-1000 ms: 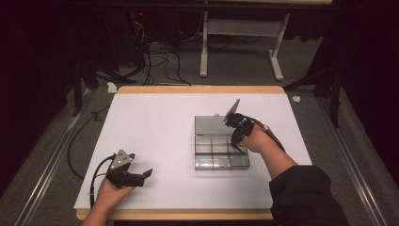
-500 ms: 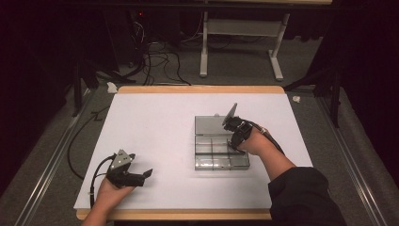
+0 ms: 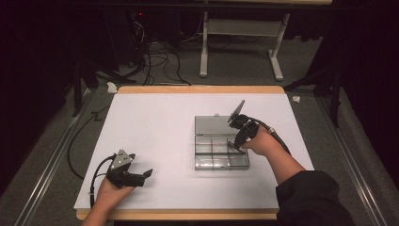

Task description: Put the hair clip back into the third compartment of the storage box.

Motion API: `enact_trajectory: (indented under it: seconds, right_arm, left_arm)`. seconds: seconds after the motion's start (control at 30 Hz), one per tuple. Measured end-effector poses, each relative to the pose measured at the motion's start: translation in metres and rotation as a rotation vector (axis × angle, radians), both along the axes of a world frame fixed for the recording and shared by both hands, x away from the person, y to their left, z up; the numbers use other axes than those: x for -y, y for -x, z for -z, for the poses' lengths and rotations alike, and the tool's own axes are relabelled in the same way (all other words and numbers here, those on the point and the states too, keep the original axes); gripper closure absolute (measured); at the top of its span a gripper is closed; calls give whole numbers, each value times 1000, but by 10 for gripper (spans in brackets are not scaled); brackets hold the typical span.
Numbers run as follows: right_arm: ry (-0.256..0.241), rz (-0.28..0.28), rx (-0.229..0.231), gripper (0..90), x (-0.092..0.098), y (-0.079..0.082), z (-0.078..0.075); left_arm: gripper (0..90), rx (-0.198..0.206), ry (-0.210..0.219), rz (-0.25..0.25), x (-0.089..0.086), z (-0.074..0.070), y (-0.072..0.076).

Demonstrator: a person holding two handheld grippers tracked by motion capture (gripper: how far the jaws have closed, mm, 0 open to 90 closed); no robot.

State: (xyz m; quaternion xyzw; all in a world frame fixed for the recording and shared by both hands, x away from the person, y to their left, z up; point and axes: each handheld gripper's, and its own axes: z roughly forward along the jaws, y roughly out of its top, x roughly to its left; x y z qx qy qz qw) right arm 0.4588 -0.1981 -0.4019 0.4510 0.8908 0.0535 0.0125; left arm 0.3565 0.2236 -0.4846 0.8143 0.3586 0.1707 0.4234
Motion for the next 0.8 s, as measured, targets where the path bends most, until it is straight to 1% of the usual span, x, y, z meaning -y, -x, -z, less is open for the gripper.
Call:
enact_trajectory:
  seconds: [0.03,0.07,0.1,0.2,0.23,0.3,0.37,0.4,0.47,0.53,0.57,0.6,0.63,0.67,0.8]
  right_arm:
    - [-4,-9,8,753,3,1,-2]
    - [-8,2,6,757,5,3,-4]
    - [-10,-12,11,760,8,5,-6]
    - [-14,-6,17,766,17,10,-11]
    - [-18,8,17,766,21,13,-13]
    - [-23,15,22,767,27,16,-14]
    - [-21,45,19,763,35,21,-15]
    - [-18,39,23,760,39,22,-15]
    - [-30,52,35,750,47,25,-14]
    - [-43,79,43,732,56,30,-11]
    - [-40,77,51,723,59,31,-9]
    - [-46,96,59,725,63,34,-7]
    - [-63,111,60,723,67,36,-4]
    - [-67,112,66,724,71,38,0]
    - [-109,147,92,715,83,50,15]
  left_arm:
    - [61,0,0,-1,0,0,0]
    - [61,0,0,-1,0,0,0]
    - [61,0,-1,-1,0,0,0]
    - [63,0,-2,-1,0,0,0]
    - [64,0,-1,-1,0,0,0]
    - [64,0,-2,-2,0,0,0]
    - [65,0,-2,-2,0,0,0]
    - [65,0,-4,-2,0,0,0]
    - [65,-2,-4,-1,0,0,0]
    - [66,-1,-5,0,0,0,0]
    - [66,-2,-4,-1,0,0,0]
    - [67,-2,-7,0,0,0,0]
    - [67,-2,-7,-1,0,0,0]
    - [67,-2,-5,-3,1,0,0]
    - [69,-2,-8,-2,1,0,0]
